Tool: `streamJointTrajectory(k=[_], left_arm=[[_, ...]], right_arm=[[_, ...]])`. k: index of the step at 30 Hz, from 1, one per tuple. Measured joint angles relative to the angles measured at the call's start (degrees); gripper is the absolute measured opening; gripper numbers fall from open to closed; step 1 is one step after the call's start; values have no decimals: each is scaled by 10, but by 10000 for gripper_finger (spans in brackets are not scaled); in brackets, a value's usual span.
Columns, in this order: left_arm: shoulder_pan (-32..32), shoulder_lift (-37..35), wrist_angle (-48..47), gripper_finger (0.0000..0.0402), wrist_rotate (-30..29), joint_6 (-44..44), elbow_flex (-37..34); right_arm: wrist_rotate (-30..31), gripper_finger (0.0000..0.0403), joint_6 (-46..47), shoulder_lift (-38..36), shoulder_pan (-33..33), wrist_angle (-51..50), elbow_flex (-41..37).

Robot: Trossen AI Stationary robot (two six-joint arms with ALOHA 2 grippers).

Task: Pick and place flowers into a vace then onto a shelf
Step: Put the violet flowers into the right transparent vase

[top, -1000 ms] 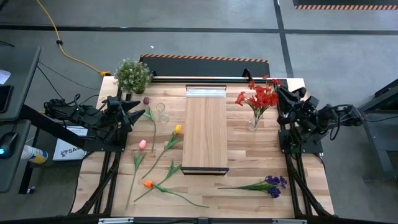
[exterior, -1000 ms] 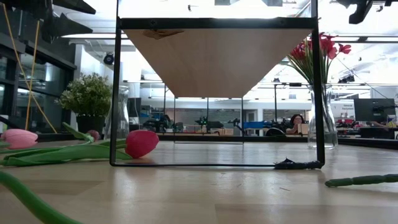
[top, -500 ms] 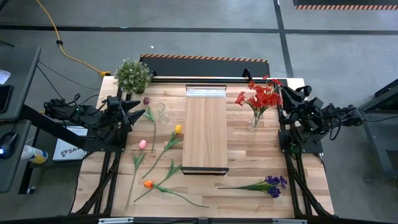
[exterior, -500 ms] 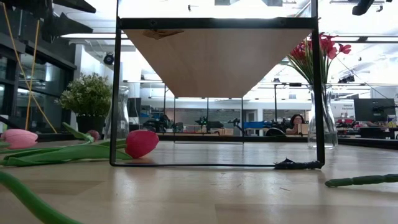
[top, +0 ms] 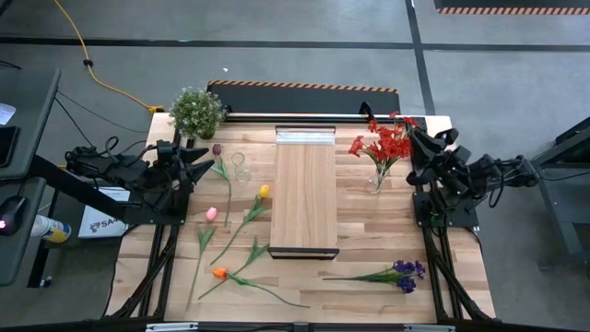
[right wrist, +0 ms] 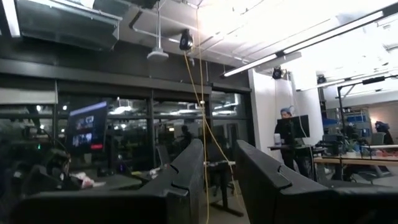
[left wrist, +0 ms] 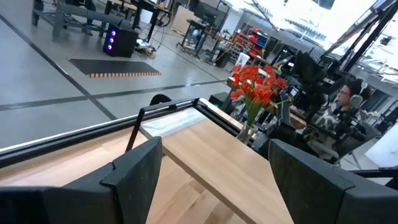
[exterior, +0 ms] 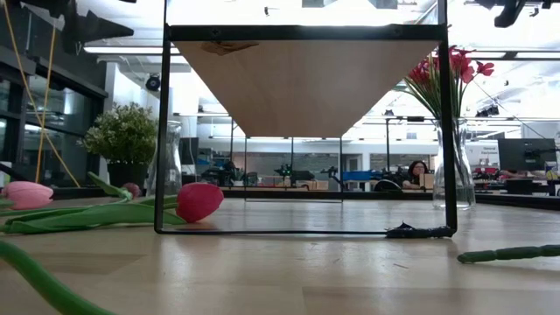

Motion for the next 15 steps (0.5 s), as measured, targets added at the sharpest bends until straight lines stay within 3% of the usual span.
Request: streamJointTrajectory(k=[6,12,15], left_arm=[[0,0,-1,326,0,2,0],[0,0,-10,326,-1,4,0],[0,0,-12,326,-1,4,0]], right_arm=[[-30,83,50,0,0,-58,0],[-196,83,198,2,0,-174,0],[-245,83,255,2,0,-198,0]])
